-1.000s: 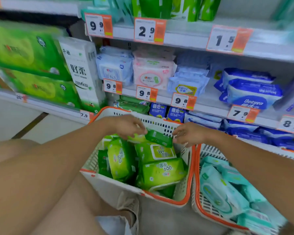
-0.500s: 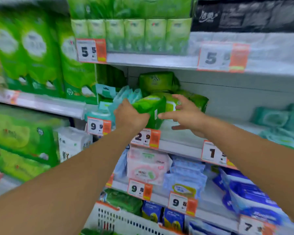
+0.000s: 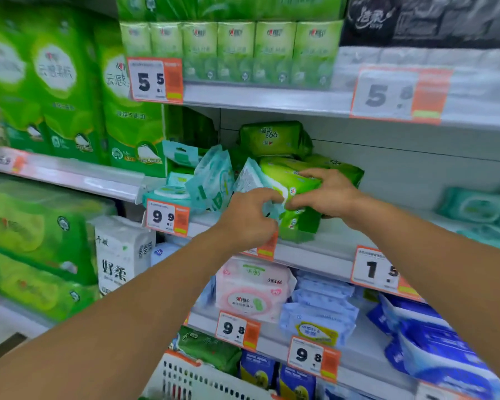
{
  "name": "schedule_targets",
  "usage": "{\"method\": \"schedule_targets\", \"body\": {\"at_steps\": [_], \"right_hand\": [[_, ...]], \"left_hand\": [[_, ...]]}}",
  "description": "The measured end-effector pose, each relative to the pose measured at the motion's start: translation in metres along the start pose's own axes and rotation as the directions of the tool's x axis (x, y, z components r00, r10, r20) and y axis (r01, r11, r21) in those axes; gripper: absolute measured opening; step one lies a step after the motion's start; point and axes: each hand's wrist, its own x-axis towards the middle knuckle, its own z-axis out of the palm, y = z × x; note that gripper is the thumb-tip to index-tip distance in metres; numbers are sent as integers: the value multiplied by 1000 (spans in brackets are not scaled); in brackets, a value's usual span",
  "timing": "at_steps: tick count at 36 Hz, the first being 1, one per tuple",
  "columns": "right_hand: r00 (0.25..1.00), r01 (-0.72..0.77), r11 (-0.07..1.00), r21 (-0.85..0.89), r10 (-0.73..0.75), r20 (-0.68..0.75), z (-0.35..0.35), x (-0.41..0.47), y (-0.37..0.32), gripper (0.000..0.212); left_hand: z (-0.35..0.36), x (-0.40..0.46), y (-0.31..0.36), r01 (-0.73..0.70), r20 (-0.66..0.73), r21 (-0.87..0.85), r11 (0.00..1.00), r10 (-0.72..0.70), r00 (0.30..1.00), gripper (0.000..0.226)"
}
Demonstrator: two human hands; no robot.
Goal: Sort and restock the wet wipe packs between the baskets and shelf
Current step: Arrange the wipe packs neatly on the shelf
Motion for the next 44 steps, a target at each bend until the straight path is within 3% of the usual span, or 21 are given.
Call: {"method": "schedule_targets", "body": {"at_steps": [3,5,7,10,13,15,16,19,23,26,31,36,38,40,42,44], "right_hand": [[994,-104,984,144,106,-5,-19,3,20,71],[981,-119,982,146,139,-138,-29,7,36,67],[975,-136,975,175,163,-152,-34,11,50,72],[990,-134,962,240,140,-9,-31,13,55,94],[993,-99,968,231,110,-35,-29,17,53,104],[991,-114,937,330,131,-28,-30,18,57,118],[988,-144,911,386,155,2,-31,19,60,118],[976,-205,903,377,160,146,-34,11,62,79],[987,-145,907,396,107,117,-31,17,79,105],[995,-102,854,510,99,33,-36,7,78,99],[984,-80,695,715,170,-55,-73,-27,75,68],[990,-80,533,843,141,5,-104,-77,79,81],[994,-101,444,890,90,68,-106,-99,79,54],[988,-152,383,911,39,148,-102,-121,77,34],[974,-214,384,898,11,227,-90,-141,75,30],[960,-266,436,860,36,279,-70,-158,77,38]], "left_hand": [[8,1,0,-85,81,424,902,55,995,67],[7,2,6,-89,75,523,848,58,996,72],[5,6,8,-88,87,520,850,49,995,75],[5,11,7,-89,104,418,904,50,993,70],[6,9,5,-66,-10,413,908,77,997,62],[4,8,3,-58,-71,400,914,94,993,61],[2,8,1,-63,-72,377,924,97,993,62],[-4,9,-1,-89,0,349,933,95,995,67],[-4,8,0,-104,85,395,913,77,993,78],[-1,8,4,-99,83,385,918,72,994,80],[4,7,25,9,-69,177,984,3,998,89],[15,-3,58,90,-106,-209,974,-114,988,87],[13,-16,73,151,24,-371,916,-153,988,92],[7,-34,82,245,216,-565,788,-145,966,87],[-6,-60,82,331,367,-639,695,-103,925,65],[-19,-87,71,410,466,-600,686,-117,877,54]]}}
